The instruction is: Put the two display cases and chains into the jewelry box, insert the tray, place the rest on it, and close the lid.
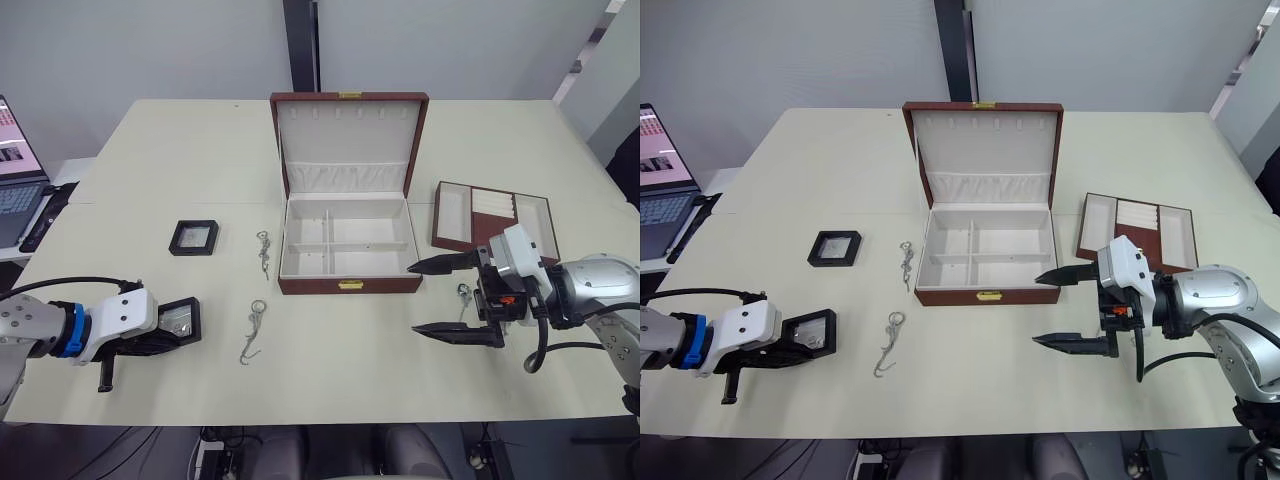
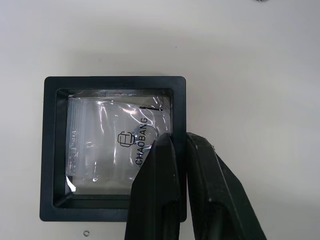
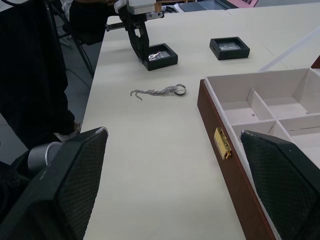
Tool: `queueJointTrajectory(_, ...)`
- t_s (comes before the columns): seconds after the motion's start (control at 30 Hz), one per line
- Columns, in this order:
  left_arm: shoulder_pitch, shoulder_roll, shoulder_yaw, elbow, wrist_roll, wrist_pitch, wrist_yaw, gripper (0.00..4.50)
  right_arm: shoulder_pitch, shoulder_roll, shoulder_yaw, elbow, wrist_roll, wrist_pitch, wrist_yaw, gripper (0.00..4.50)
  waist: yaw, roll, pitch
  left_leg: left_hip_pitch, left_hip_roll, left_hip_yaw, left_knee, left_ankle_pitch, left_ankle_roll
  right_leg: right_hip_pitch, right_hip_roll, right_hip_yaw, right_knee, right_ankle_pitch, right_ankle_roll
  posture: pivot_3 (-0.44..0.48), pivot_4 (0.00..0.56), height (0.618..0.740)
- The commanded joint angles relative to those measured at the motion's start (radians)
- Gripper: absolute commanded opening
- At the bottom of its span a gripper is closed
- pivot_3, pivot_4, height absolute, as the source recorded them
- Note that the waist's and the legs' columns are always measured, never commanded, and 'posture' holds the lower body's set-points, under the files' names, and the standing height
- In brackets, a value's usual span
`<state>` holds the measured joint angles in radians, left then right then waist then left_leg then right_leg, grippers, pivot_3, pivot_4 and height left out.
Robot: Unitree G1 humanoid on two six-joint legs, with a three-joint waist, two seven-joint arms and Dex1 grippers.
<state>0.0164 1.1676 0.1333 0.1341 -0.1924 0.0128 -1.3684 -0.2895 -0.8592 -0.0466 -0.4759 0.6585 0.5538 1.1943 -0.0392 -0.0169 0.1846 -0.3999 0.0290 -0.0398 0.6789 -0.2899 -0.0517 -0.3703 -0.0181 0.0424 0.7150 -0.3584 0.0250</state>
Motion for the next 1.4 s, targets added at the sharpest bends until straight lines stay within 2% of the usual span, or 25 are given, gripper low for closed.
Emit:
queueJointTrajectory(0.03,-0.003,-0.002,-0.011,0.012,0.001,0.003,-0.011,0.03,-0.012,0.000,-0.016,-0.019,0.016,-0.012,-0.006,4.50,0.000,0.000,0.000,0.000,0.000,0.000,0.000,0.000,0.000,0.000,0.000,0.000,0.000,0.000,0.000,0.000,0.150,0.740)
queueJointTrajectory(0.27,-0.082,0.024,0.008,-0.053,-0.051,0.134,-0.030,0.03,0.012,-0.007,-0.078,-0.013,0.064,0.022,-0.044,4.50,0.004,0.000,0.000,0.000,0.000,0.000,0.000,0.000,0.000,0.000,0.000,0.000,0.000,0.000,0.000,0.000,0.150,0.740)
queueJointTrajectory(0.47,-0.236,0.050,-0.016,-0.158,-0.116,0.328,-0.059,0.03,0.031,-0.008,-0.158,-0.026,0.117,0.066,-0.109,4.50,0.007,-0.001,0.000,-0.001,-0.001,0.000,0.001,0.000,0.000,0.000,0.000,-0.001,0.000,0.000,0.000,0.000,0.150,0.740)
queueJointTrajectory(0.6,-0.506,0.011,-0.150,-0.185,-0.114,0.447,-0.098,0.03,0.109,-0.014,-0.226,-0.030,0.090,0.054,-0.151,4.50,0.013,-0.002,0.000,-0.002,-0.001,-0.002,0.001,0.000,0.000,0.001,0.005,-0.002,0.000,0.000,0.000,0.000,0.150,0.740)
queueJointTrajectory(0.77,-0.791,-0.122,-0.308,-0.153,-0.077,0.530,-0.124,0.03,0.217,-0.004,-0.306,-0.050,0.059,0.037,-0.214,4.50,0.013,-0.002,0.000,-0.002,-0.002,-0.001,0.002,0.000,0.000,0.001,0.005,0.000,0.000,0.000,0.000,0.000,0.150,0.740)
queueJointTrajectory(0.87,-0.902,-0.198,-0.374,-0.098,-0.046,0.522,-0.142,0.03,0.272,0.009,-0.332,-0.077,0.046,0.032,-0.257,4.50,0.008,-0.002,0.000,-0.002,-0.002,-0.001,0.002,0.000,0.000,0.001,0.007,0.000,0.000,0.000,0.000,0.000,0.150,0.740)
queueJointTrajectory(1.2,-1.150,-0.486,-0.522,0.245,0.114,0.355,-0.102,0.03,0.396,0.052,-0.375,-0.158,0.003,0.020,-0.385,4.50,0.009,-0.002,0.000,-0.001,-0.002,0.000,0.002,0.000,0.000,0.001,0.011,0.002,0.000,0.000,0.000,0.000,0.150,0.740)
queueJointTrajectory(1.4,-1.250,-0.661,-0.531,0.564,0.203,0.148,-0.030,0.03,0.435,0.072,-0.389,-0.196,0.005,0.025,-0.432,4.50,0.010,-0.003,0.000,-0.002,-0.002,0.000,0.003,0.000,0.000,0.001,0.010,0.002,0.000,0.000,0.000,0.000,0.150,0.740)
